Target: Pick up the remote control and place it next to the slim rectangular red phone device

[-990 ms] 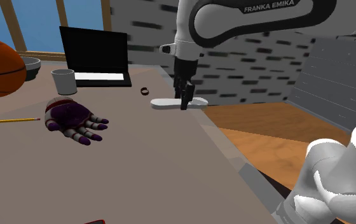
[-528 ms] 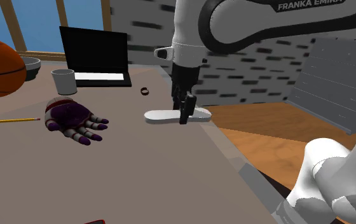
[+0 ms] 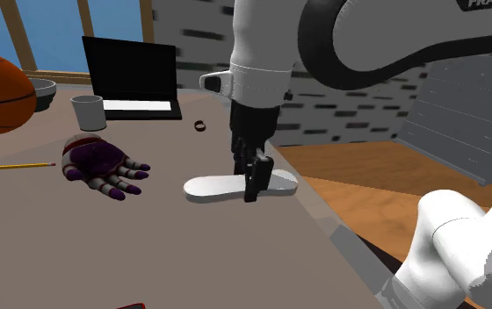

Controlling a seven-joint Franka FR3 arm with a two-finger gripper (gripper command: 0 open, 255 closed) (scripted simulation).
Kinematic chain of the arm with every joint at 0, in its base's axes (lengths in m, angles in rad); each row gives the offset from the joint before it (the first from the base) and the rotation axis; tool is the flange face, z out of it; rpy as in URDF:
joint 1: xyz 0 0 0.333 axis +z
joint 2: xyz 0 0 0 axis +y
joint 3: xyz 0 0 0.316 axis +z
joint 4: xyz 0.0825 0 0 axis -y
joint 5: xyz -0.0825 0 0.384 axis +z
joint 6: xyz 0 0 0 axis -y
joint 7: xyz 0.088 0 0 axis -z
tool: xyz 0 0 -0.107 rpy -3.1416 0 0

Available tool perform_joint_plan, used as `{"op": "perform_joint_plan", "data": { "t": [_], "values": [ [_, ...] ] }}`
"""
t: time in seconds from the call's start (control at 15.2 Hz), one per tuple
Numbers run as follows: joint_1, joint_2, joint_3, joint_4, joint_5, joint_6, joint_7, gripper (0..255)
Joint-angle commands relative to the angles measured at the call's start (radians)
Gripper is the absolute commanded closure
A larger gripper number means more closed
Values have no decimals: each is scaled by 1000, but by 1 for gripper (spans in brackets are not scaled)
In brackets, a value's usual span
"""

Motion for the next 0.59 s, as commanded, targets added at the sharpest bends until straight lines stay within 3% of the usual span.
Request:
{"op": "perform_joint_plan", "data": {
  "t": [0.0, 0.53],
  "values": [
    [21, -4, 37, 0, 14, -3, 54, 255],
    [92, 33, 178, 51, 52, -10, 254, 255]
  ]
}}
